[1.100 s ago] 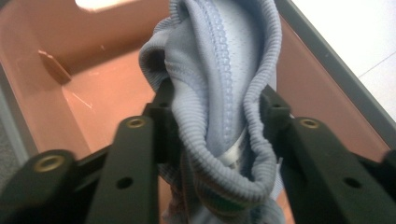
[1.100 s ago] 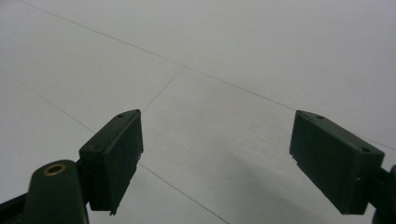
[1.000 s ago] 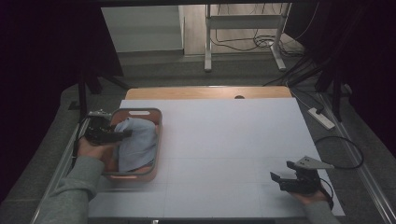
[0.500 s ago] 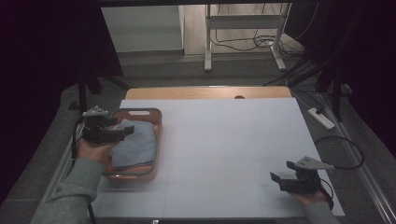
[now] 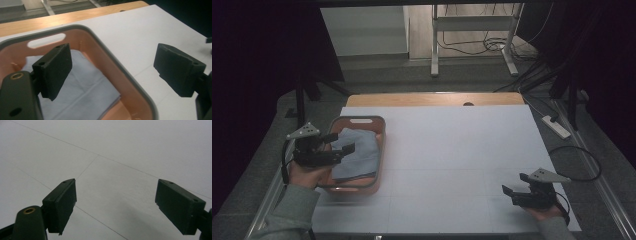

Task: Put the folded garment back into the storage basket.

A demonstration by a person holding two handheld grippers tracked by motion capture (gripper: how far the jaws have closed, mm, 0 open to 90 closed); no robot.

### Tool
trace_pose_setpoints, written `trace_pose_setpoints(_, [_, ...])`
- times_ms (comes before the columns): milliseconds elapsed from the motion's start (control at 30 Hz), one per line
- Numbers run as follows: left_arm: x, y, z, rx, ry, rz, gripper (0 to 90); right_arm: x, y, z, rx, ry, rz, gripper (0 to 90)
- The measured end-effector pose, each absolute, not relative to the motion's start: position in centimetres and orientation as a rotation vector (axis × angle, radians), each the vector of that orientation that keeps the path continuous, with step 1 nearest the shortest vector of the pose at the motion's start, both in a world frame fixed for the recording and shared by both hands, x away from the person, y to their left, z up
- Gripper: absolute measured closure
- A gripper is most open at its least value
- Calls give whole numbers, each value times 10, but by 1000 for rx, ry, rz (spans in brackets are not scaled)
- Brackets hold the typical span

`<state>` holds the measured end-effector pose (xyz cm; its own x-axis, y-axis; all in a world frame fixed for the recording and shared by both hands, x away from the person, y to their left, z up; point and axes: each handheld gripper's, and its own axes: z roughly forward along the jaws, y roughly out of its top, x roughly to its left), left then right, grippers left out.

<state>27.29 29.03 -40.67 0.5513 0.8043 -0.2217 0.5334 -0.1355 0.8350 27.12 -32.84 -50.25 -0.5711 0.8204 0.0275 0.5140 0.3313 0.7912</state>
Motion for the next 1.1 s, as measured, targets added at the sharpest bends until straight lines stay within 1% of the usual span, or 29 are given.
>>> trace_pose_setpoints(333, [253,271,-411,1788,1020,324,149,271,-329,-502,1184,2222,1114,181])
trace_pose_setpoints(767, [241,229,-442,1845,932,275,149,271,-330,-501,1177,2215,1128,181])
trace_pose_setpoints(1100, [238,216,-461,1860,911,250,149,270,-330,-500,1167,2208,1141,181])
